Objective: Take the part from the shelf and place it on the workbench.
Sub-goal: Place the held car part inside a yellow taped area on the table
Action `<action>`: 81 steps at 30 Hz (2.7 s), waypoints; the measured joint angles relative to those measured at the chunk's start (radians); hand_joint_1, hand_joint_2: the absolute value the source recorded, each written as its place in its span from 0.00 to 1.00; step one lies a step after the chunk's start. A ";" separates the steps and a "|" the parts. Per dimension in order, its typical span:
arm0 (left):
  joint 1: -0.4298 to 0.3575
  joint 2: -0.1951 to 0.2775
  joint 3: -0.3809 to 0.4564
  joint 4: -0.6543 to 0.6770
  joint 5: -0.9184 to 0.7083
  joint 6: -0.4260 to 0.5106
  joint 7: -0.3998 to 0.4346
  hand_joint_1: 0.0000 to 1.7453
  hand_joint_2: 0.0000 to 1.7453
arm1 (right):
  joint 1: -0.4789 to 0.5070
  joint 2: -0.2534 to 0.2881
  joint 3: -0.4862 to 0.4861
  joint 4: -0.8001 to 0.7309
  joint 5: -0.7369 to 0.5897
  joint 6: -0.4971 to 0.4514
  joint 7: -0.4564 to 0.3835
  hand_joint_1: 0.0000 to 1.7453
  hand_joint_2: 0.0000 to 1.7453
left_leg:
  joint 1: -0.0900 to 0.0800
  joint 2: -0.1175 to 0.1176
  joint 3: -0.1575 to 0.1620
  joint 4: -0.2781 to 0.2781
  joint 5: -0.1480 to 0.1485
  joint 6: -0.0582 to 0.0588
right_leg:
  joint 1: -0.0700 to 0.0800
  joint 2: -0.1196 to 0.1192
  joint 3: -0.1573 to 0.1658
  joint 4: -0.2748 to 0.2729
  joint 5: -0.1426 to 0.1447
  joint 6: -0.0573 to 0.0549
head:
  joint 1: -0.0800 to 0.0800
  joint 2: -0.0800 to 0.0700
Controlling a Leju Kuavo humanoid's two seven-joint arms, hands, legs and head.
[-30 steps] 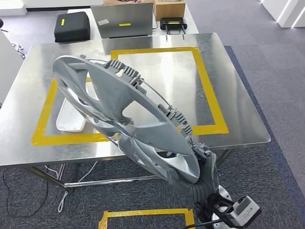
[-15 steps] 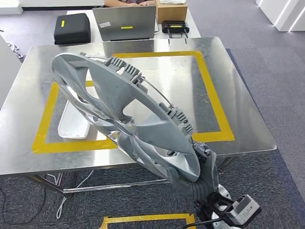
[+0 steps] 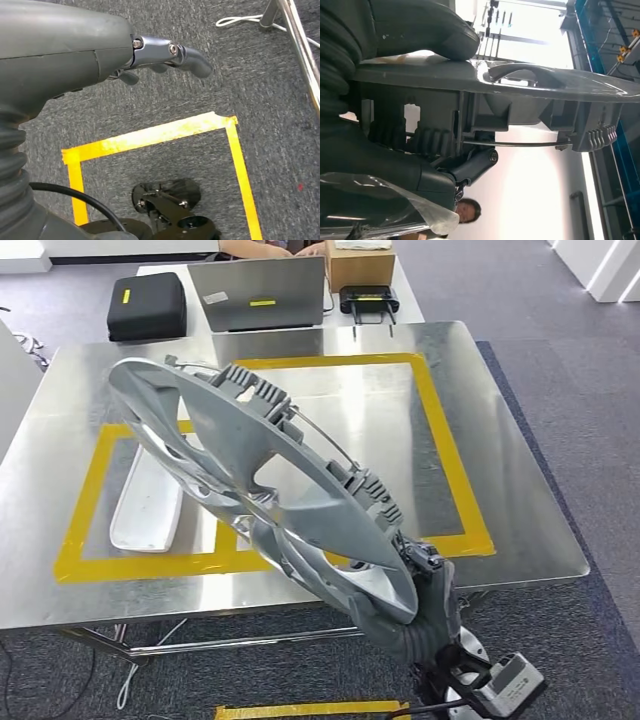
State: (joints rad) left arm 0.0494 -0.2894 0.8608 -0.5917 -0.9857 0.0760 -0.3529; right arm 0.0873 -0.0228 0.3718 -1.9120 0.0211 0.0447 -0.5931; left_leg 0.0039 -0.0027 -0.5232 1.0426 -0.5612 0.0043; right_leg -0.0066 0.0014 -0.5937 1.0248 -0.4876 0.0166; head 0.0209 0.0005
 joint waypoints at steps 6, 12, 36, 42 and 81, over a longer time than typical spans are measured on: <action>-0.005 0.013 -0.001 0.023 -0.009 0.014 -0.003 0.00 1.00 | -0.061 0.001 -0.006 0.025 0.102 -0.061 0.040 1.00 1.00 | 0.008 0.000 -0.163 0.247 -0.043 -0.019 | -0.005 0.002 0.038 -0.008 -0.021 -0.014 | -0.007 0.000; -0.027 0.025 -0.007 0.050 -0.001 0.021 -0.006 0.00 1.00 | -0.175 -0.006 -0.004 0.110 0.269 -0.138 0.129 1.00 1.00 | 0.004 -0.001 -0.099 0.009 0.102 -0.007 | 0.001 0.008 0.055 -0.004 -0.046 0.006 | -0.006 0.000; -0.027 0.075 -0.027 0.121 0.055 -0.028 0.035 0.00 1.00 | -0.733 -0.110 0.182 0.868 0.973 -0.216 0.578 0.75 0.75 | -0.001 -0.004 -0.100 0.001 0.103 0.008 | -0.002 0.004 0.061 -0.021 -0.037 0.024 | -0.004 0.000; -0.026 0.077 -0.023 0.127 0.058 -0.064 0.061 0.00 1.00 | -0.825 -0.103 0.230 1.039 1.017 -0.173 0.600 0.00 0.00 | 0.000 -0.004 -0.100 0.000 0.103 0.008 | -0.002 0.004 0.061 -0.021 -0.037 0.024 | -0.004 0.000; 0.000 0.027 0.154 0.099 0.003 -0.086 0.032 0.00 0.00 | -1.072 -0.508 0.756 0.850 0.972 0.176 0.427 0.00 1.00 | -0.001 -0.004 -0.099 0.000 0.103 0.008 | -0.003 0.004 0.060 -0.021 -0.037 0.024 | -0.004 0.000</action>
State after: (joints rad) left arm 0.0492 -0.2625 1.0144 -0.4924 -0.9830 -0.0102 -0.3213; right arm -0.9842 -0.5311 1.1273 -1.0621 0.9935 0.2206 -0.1662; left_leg 0.0028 -0.0067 -0.6225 1.0426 -0.4582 0.0122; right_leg -0.0093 0.0053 -0.5337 1.0035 -0.5248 0.0403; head 0.0170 0.0004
